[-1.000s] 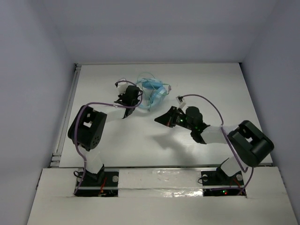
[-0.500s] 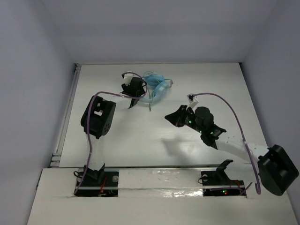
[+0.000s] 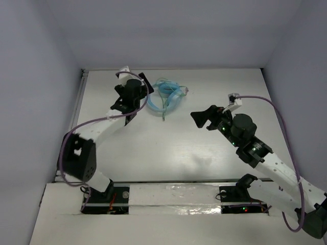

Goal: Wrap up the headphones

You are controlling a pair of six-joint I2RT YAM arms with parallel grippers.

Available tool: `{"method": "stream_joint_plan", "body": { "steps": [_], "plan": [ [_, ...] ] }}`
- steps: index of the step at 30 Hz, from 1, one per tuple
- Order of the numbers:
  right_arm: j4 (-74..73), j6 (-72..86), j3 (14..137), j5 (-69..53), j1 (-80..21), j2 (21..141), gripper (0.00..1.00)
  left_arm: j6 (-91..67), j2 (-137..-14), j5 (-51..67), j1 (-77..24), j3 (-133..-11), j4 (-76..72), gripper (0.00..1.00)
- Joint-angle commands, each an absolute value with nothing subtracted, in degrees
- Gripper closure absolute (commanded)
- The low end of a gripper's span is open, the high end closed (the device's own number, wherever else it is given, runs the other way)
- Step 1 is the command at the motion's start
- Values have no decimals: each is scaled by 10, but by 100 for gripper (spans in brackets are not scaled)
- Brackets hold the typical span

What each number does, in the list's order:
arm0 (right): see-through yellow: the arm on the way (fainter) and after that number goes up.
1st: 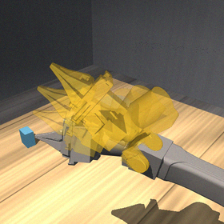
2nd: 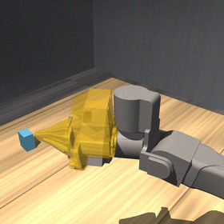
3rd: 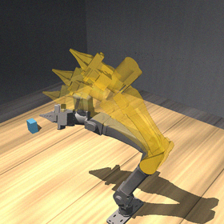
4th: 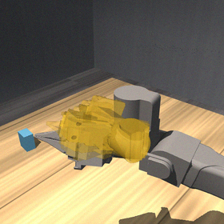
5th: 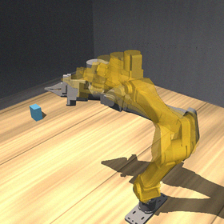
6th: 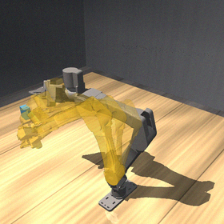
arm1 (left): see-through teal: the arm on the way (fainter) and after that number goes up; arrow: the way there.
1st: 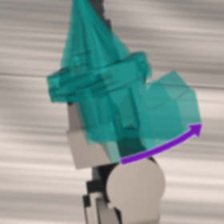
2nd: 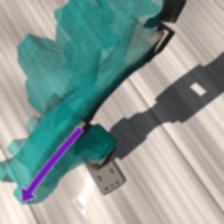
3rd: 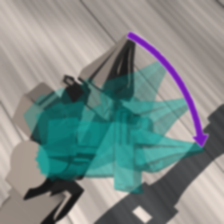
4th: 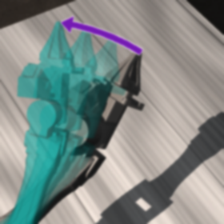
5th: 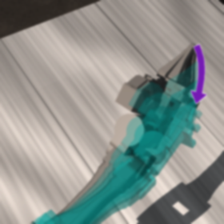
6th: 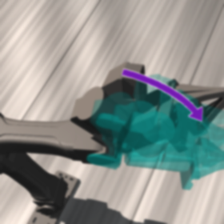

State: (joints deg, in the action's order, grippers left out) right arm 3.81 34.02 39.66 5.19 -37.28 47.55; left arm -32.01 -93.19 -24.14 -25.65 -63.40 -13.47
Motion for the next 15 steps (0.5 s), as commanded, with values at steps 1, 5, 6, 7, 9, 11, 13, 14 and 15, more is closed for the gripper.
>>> {"method": "stream_joint_plan", "body": {
  "steps": [1, 5, 6, 7, 9, 11, 13, 14, 15],
  "plan": [
    [-38, 319, 434, 130, -379, 442, 11, -330, -794, -256, -254, -588, -120, 1],
    [-78, 301, 462, 165, -379, 386, 0, -341, -651, -229, -259, -538, -84, 1],
    [-83, 297, 466, 169, -379, 361, 0, -337, -621, -216, -259, -528, -73, 1],
    [-93, 292, 470, 175, -379, 347, 0, -331, -564, -196, -259, -524, -53, 1],
    [-102, 281, 484, 179, -379, 309, 0, -316, -511, -185, -265, -518, -24, 1],
    [-124, 279, 497, 191, -379, 290, 0, -298, -441, -192, -265, -520, 29, 1],
    [-141, 278, 510, 190, -379, 265, 0, -275, -381, -211, -265, -523, 71, 1],
    [-140, 274, 511, 190, -379, 257, 0, -270, -365, -218, -265, -524, 82, 1],
    [-139, 276, 510, 189, -379, 251, 0, -265, -349, -224, -265, -523, 91, 1]
  ]
}}
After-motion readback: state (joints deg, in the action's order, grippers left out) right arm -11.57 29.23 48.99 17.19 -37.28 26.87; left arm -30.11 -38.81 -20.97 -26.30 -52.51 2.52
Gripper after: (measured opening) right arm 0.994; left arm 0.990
